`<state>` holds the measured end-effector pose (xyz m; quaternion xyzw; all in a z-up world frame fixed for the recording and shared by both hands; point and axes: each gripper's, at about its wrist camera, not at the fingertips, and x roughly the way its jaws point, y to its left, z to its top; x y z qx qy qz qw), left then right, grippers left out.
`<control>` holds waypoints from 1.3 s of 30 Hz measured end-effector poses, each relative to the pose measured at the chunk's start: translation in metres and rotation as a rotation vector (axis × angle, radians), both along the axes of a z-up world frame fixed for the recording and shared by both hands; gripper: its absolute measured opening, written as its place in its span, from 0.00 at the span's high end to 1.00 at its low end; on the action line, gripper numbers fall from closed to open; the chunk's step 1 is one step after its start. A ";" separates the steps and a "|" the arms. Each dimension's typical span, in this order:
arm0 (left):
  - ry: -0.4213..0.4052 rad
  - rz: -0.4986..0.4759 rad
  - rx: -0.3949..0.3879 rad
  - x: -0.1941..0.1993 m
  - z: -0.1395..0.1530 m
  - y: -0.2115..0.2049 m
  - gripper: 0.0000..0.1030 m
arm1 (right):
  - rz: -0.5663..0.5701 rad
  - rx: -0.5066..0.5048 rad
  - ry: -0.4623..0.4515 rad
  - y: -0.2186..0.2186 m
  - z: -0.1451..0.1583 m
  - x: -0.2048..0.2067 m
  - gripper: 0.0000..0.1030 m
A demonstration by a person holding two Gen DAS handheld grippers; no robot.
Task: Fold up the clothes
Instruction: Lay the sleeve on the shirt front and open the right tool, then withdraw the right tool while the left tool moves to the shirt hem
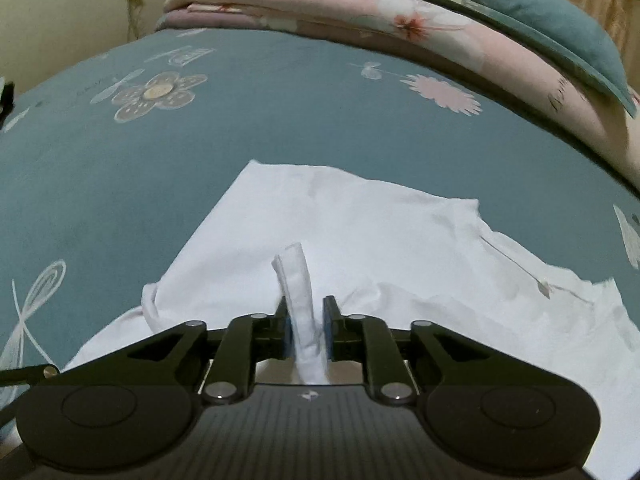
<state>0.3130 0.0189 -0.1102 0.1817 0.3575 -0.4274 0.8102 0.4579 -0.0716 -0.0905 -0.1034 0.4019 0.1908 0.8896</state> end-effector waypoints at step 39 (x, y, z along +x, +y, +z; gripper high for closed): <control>0.099 0.424 -0.109 0.082 0.031 -0.059 0.01 | -0.603 0.069 0.004 -0.307 -0.022 -0.156 0.26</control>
